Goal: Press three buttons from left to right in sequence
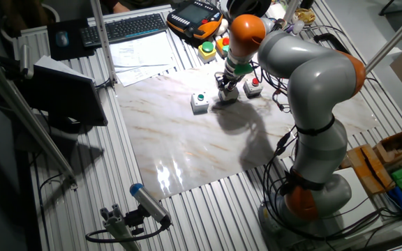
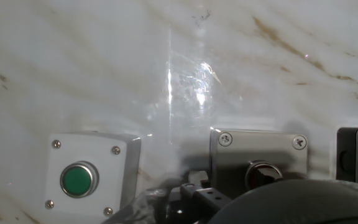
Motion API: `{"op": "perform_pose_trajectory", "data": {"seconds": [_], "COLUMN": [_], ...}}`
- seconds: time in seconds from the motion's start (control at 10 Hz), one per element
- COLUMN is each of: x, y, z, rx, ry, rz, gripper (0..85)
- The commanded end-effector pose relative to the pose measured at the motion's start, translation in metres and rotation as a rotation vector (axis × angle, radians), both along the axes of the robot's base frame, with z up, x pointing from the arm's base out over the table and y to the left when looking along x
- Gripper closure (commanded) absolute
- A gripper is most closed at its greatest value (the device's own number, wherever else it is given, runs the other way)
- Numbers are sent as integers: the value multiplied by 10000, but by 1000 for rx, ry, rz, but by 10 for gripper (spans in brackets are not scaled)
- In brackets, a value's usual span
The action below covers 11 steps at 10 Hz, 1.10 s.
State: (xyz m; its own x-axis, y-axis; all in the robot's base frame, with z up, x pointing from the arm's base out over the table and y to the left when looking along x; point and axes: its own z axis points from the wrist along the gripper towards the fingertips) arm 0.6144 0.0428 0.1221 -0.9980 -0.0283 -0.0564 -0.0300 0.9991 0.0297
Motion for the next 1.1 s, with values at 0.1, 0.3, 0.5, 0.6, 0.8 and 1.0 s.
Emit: {"op": "perform_pose_trajectory", "data": {"seconds": [0.1, 0.3, 0.5, 0.6, 0.8, 1.0], "x": [3, 5, 5, 5, 2, 0], "y": [-7, -17, -21, -28, -36, -38], "z": [-13, -27, -37, -50, -72, -74], "rx": [9, 14, 14, 14, 15, 14], "ry": [0, 0, -6, -7, -9, -10], "rz": [-5, -6, -7, -7, -7, -7], "gripper": [397, 400, 400, 400, 400, 400]}}
